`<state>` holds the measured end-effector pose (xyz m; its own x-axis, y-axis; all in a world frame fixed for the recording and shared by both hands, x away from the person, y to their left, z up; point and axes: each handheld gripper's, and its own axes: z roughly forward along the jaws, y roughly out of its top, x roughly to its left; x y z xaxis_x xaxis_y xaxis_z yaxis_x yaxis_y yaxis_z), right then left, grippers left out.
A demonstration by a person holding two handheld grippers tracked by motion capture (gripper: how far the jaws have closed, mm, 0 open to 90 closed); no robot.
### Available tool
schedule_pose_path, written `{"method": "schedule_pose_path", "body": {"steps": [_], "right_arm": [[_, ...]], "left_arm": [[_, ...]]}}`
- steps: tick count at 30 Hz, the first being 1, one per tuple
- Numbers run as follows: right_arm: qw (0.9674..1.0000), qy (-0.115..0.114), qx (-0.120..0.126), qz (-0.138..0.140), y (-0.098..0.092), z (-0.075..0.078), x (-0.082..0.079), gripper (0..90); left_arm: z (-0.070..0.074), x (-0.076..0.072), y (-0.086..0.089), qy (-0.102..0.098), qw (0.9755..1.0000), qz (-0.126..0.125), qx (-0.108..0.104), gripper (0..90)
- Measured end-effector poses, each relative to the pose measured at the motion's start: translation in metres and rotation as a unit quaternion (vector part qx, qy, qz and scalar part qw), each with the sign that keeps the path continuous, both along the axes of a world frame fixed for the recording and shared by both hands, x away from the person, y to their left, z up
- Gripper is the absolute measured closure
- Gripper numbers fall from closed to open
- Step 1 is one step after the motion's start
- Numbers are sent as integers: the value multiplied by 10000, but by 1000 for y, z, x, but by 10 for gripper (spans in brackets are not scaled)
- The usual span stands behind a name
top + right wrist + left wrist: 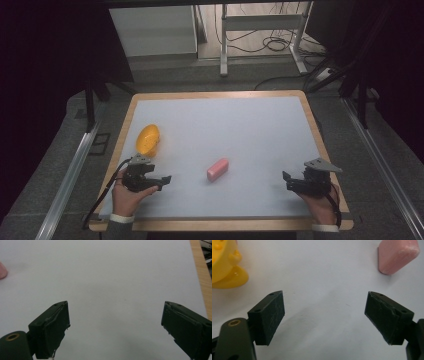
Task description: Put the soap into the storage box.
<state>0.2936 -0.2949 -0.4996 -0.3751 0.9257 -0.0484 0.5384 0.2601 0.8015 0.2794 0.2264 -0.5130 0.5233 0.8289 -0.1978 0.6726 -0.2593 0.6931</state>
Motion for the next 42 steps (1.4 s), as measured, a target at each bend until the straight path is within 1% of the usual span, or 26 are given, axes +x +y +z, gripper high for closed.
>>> {"method": "schedule_pose_path", "body": {"steps": [3, 6, 12, 18, 20, 22, 24, 25, 26, 28, 30, 35, 37, 40, 42], "right_arm": [[10000, 0, -20, -36, -4, -1, 1, 85], [9999, -10, -123, -41, -3, -3, 0, 93], [9998, -71, -184, -25, 0, -3, -3, 113], [9999, -46, -135, 3, -2, -3, -2, 113], [10000, -17, -84, -13, -3, -4, -2, 113], [10000, 38, -22, -18, -4, -5, -2, 113], [10000, 89, -10, -31, -5, -6, -1, 113], [9999, 101, -2, -32, -5, -6, -1, 113], [9999, 105, 4, -30, -5, -6, -1, 113], [10000, 91, 9, -25, -4, -6, -2, 113], [10000, 72, 15, 7, -3, -4, -2, 113], [10000, 30, 22, 48, -3, -3, -3, 113], [10000, 33, 33, 34, -4, -3, -3, 113], [10000, 13, 51, 33, -6, -2, -4, 113], [9999, 16, 97, 29, -7, -2, -4, 113]], "left_arm": [[0, 1, 0, -4, 10000, -32, -37, 168], [1, 1, 1, -4, 10000, -36, -31, 168], [3, -1, 4, -56, 10000, -24, -53, 169], [3, 0, 4, -61, 10000, -12, -36, 185], [3, 0, 4, -58, 10000, -8, -24, 187], [4, -1, 4, -100, 9999, 3, -40, 197], [5, -2, 6, -189, 9998, 23, -107, 213], [6, -3, 7, -175, 9998, 4, -120, 214], [7, -3, 7, -177, 9998, 21, -85, 214], [8, -4, 8, -219, 9997, 104, -27, 217], [10, -4, 10, -227, 9997, 84, -91, 220], [14, -7, 14, -248, 9995, 123, -142, 221], [17, -8, 13, -284, 9994, 147, -109, 222], [19, -9, 12, -310, 9993, 153, -114, 222], [20, -8, 10, -288, 9994, 115, -134, 222]]}}
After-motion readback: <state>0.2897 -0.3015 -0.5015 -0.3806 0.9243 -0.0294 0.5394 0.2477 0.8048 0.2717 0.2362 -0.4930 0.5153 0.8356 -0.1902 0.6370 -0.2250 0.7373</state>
